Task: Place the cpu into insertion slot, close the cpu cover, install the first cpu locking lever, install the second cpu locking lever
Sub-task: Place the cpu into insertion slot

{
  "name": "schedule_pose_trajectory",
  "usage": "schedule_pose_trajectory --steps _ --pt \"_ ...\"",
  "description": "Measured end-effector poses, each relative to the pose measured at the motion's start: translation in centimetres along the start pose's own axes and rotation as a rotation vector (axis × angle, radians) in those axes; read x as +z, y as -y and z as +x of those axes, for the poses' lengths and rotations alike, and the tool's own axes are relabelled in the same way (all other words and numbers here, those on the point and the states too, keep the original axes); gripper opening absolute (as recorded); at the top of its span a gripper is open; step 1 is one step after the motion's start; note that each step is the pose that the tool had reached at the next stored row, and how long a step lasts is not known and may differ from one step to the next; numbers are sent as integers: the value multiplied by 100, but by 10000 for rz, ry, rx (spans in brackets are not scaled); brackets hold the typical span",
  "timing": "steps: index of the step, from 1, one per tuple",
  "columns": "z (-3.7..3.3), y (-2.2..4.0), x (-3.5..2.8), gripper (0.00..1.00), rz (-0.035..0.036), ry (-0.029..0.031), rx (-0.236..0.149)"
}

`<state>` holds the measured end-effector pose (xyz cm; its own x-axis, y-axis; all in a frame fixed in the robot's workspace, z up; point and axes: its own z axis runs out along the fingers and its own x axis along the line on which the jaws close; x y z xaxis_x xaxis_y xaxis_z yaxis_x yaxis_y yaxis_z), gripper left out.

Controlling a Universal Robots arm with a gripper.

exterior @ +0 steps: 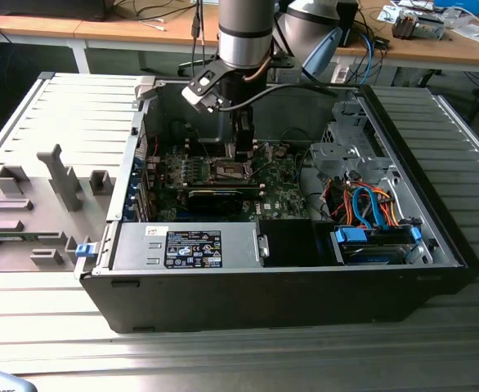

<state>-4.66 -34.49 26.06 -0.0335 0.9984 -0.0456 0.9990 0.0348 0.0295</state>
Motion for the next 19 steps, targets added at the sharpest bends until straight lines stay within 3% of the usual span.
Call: schedule_pose_trajectory --steps 19 --pt "3 2 56 55 0 1 0"
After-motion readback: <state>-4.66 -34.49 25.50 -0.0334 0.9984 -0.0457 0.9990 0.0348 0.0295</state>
